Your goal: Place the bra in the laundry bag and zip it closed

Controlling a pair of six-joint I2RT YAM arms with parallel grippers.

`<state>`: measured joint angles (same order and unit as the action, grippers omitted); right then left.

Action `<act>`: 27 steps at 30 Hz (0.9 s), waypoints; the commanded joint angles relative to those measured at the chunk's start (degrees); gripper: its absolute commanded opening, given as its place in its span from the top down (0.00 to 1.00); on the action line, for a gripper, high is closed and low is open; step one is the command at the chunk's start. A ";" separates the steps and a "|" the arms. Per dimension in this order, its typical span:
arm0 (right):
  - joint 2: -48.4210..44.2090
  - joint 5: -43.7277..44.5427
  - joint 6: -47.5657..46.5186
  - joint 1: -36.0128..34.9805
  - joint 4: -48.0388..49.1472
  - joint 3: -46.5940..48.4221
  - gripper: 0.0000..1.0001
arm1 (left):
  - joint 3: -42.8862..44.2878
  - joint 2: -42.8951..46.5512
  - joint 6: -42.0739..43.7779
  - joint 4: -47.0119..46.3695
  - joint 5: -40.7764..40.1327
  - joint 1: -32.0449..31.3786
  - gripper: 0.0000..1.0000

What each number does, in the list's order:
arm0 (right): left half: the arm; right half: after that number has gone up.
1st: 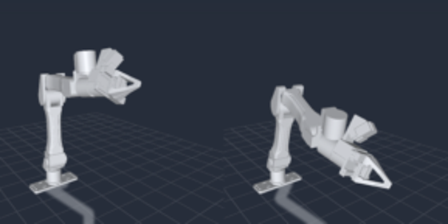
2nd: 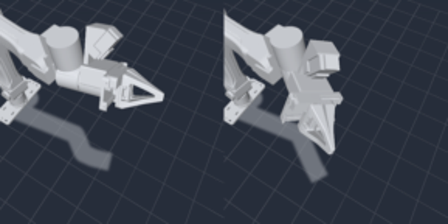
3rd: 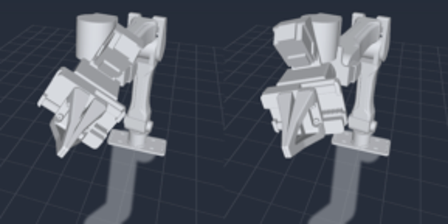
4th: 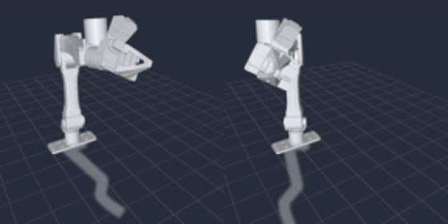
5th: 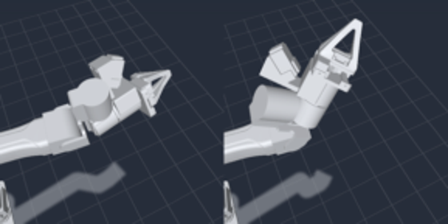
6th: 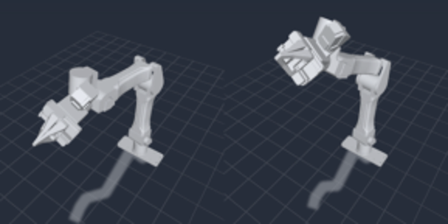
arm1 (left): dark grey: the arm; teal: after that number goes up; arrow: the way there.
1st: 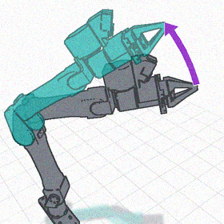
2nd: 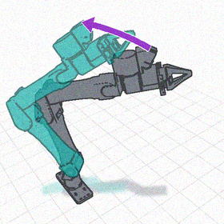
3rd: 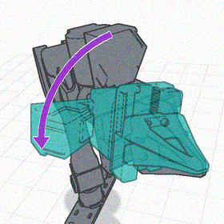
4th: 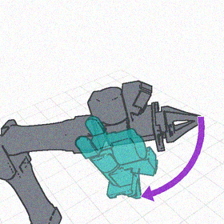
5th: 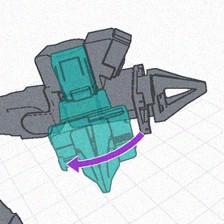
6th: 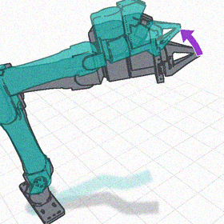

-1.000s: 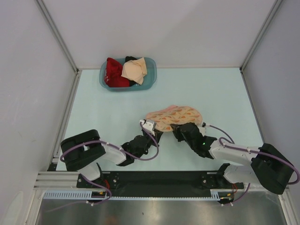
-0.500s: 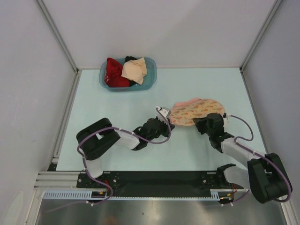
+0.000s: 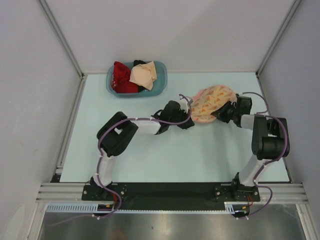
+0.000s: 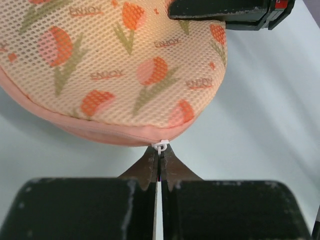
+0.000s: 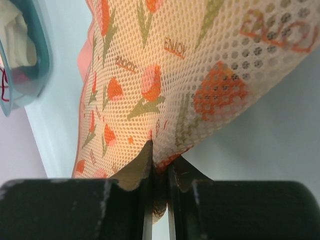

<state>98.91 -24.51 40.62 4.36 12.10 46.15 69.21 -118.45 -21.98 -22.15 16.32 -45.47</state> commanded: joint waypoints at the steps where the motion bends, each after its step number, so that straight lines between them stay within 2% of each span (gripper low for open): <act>1: 4.70 -7.30 -14.77 3.98 -4.97 7.27 0.97 | 5.93 -1.95 -0.79 5.72 4.77 3.28 1.00; 3: 7.51 -8.62 -17.32 4.86 -7.34 9.30 0.97 | 6.37 -2.57 -0.70 5.98 5.74 3.90 1.00; 6: 11.20 -8.10 -18.91 5.14 -10.07 13.87 0.89 | 6.38 -3.36 -1.49 4.76 8.37 4.52 1.00; 9: 14.63 -6.00 -16.82 4.25 -15.08 19.67 0.62 | 6.99 -3.71 -4.12 1.78 9.26 3.90 1.00; 10: 14.55 -5.20 -15.93 4.08 -15.78 20.38 0.49 | 7.17 -3.89 -5.17 0.98 9.43 3.64 1.00; 11: 14.29 -4.06 -14.44 3.64 -16.49 20.30 0.42 | 7.34 -3.89 -5.27 0.27 9.61 3.46 1.00; 13: 12.20 -2.21 -10.59 3.46 -16.84 19.07 0.25 | 7.69 -4.07 -5.44 -1.84 9.70 3.02 1.00; 16: 5.10 -1.16 -3.40 2.76 -13.70 11.36 0.04 | 7.87 -4.68 -5.53 -5.09 11.19 2.85 1.00; 19: -2.20 1.39 2.77 -0.39 -8.59 1.68 0.00 | 8.40 -5.38 -6.32 -5.44 12.51 2.67 1.00; 22: -7.67 6.66 10.33 -3.91 -0.87 -10.17 0.00 | 7.78 -4.86 -7.20 -6.41 13.04 2.23 1.00; 24: -10.40 7.98 17.54 -5.58 8.09 -16.23 0.01 | 7.35 -4.25 -7.46 -6.76 13.30 1.71 1.00; 27: -10.06 10.45 21.60 -7.52 13.47 -17.58 0.03 | 7.17 -4.41 -7.55 -7.12 12.08 0.57 1.00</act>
<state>87.66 -21.32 52.16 -1.23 17.26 31.99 75.20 -123.57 -28.51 -25.52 27.33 -43.29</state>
